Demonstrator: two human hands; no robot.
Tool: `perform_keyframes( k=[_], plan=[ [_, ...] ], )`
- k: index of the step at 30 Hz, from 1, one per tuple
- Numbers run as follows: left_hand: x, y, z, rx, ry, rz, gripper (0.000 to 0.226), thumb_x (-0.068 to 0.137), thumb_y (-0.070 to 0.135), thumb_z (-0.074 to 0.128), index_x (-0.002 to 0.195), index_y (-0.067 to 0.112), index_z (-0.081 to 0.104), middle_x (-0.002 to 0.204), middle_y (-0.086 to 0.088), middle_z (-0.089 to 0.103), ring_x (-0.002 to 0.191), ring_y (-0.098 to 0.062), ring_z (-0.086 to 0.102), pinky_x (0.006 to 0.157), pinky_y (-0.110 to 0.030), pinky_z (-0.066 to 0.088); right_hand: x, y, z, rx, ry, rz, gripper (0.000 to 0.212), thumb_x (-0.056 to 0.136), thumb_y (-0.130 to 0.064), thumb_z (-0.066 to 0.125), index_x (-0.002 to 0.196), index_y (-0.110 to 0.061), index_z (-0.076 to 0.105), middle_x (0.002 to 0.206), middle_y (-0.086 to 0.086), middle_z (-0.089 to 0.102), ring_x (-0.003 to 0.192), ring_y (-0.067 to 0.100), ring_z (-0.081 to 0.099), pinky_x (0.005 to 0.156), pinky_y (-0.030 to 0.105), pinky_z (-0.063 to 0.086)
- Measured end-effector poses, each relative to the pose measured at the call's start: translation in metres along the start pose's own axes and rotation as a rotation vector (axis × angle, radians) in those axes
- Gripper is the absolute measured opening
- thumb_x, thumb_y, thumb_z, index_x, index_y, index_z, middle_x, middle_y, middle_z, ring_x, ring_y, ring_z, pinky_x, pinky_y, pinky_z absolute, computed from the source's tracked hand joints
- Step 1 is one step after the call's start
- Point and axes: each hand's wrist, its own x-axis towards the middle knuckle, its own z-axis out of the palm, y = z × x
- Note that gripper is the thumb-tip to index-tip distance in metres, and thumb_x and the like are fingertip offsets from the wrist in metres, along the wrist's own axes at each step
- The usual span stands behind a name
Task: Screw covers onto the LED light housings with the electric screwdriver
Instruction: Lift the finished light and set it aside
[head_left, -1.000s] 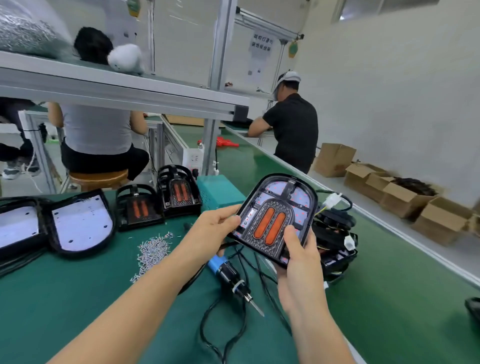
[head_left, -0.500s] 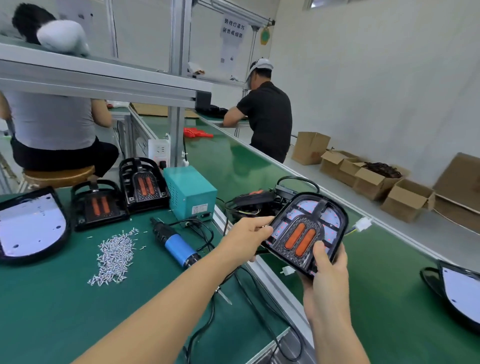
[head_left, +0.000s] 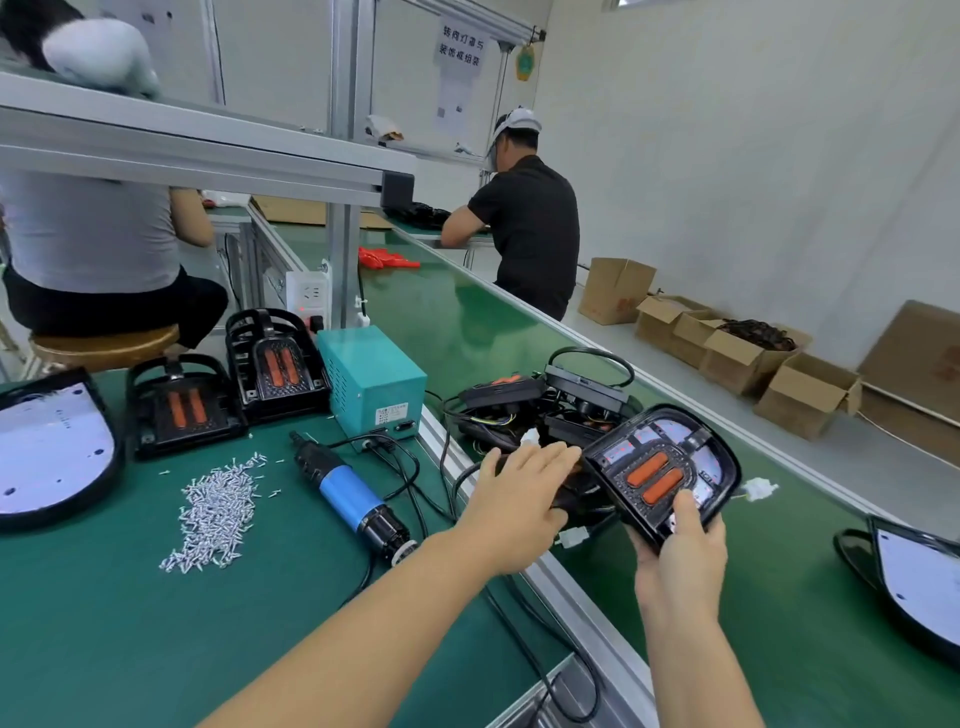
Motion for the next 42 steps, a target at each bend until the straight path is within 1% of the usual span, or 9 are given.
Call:
perform_keyframes(
  k=[4,9,15,20,24,28,31,34,42],
  plan=[
    [-0.008,-0.013,0.018,0.197,0.010,0.017,0.077,0.095,0.025,0.049,0.150,0.033,-0.005,0.159,0.007,-0.004,0.146,-0.017,-0.010,0.113,-0.052,-0.012,0.014,0.001,-0.009,0.009,0.046,0.046,0.036,0.102,-0.019,0.050,0.138,-0.016,0.049,0.104,-0.005,0.065,0.089,0.008,0.064,0.073,0.032,0.056],
    [-0.016,-0.029,0.026,0.281,0.013,-0.077,0.083,0.089,-0.001,0.044,0.151,0.031,-0.003,0.160,0.002,-0.003,0.146,-0.023,-0.007,0.114,-0.052,-0.010,0.029,0.004,-0.017,-0.099,0.071,0.067,0.034,0.101,-0.021,0.050,0.134,-0.015,0.049,0.115,0.002,0.064,0.092,0.014,0.063,0.083,0.038,0.054],
    [-0.018,-0.030,0.024,0.164,0.029,-0.042,0.085,0.082,-0.011,0.039,0.151,0.028,0.009,0.157,0.002,0.015,0.139,-0.022,0.020,0.113,-0.039,0.015,0.052,0.013,-0.027,-0.420,0.132,-0.047,0.039,0.099,-0.016,0.047,0.138,-0.019,0.042,0.114,0.002,0.050,0.090,0.023,0.048,0.078,0.029,0.039],
    [-0.022,-0.029,0.021,0.157,0.038,-0.007,0.082,0.078,-0.016,0.034,0.147,0.028,0.026,0.126,-0.003,0.053,0.107,-0.023,0.046,0.097,-0.032,0.029,0.061,0.022,-0.038,-0.580,0.194,-0.030,0.046,0.103,-0.017,0.040,0.149,-0.012,0.038,0.149,0.007,0.043,0.133,0.032,0.043,0.103,0.038,0.035],
    [-0.025,-0.023,0.018,0.190,0.036,0.044,0.074,0.077,-0.016,0.033,0.140,0.024,0.036,0.105,-0.004,0.059,0.084,-0.022,0.041,0.093,-0.031,0.027,0.067,0.026,-0.038,-0.740,0.177,-0.015,0.025,0.100,-0.011,0.036,0.105,-0.012,0.061,0.115,0.015,0.052,0.103,0.032,0.046,0.082,0.037,0.040],
    [-0.028,-0.018,0.018,0.267,0.047,0.106,0.064,0.076,-0.015,0.036,0.129,0.019,0.046,0.099,-0.004,0.060,0.090,-0.026,0.049,0.096,-0.032,0.026,0.067,0.018,-0.024,-0.822,0.162,-0.079,0.028,0.098,-0.018,0.031,0.075,-0.012,0.047,0.100,0.017,0.050,0.081,0.028,0.041,0.075,0.037,0.031],
    [-0.027,-0.016,0.020,0.300,0.054,0.115,0.060,0.076,-0.013,0.038,0.127,0.017,0.046,0.101,-0.004,0.061,0.097,-0.027,0.050,0.098,-0.032,0.023,0.060,0.013,-0.004,-0.791,0.102,-0.121,0.051,0.097,-0.047,0.026,0.107,-0.005,0.053,0.115,0.019,0.053,0.106,0.034,0.050,0.091,0.044,0.036],
    [-0.028,-0.016,0.021,0.316,0.065,0.115,0.061,0.079,-0.011,0.039,0.132,0.018,0.044,0.113,-0.002,0.060,0.111,-0.026,0.046,0.109,-0.036,0.015,0.054,0.015,0.013,-1.011,-0.063,-0.298,0.066,0.100,-0.056,0.024,0.150,-0.014,0.035,0.157,0.011,0.032,0.143,0.029,0.030,0.116,0.048,0.023],
    [-0.033,-0.033,0.025,0.368,-0.008,0.157,0.042,0.101,0.021,0.037,0.143,0.020,0.034,0.147,0.001,0.040,0.143,-0.023,0.016,0.115,-0.051,-0.008,0.050,0.031,0.029,-1.319,-0.041,-0.472,0.056,0.103,-0.037,0.037,0.151,-0.008,0.032,0.158,0.017,0.027,0.143,0.035,0.026,0.116,0.049,0.021]
  ],
)
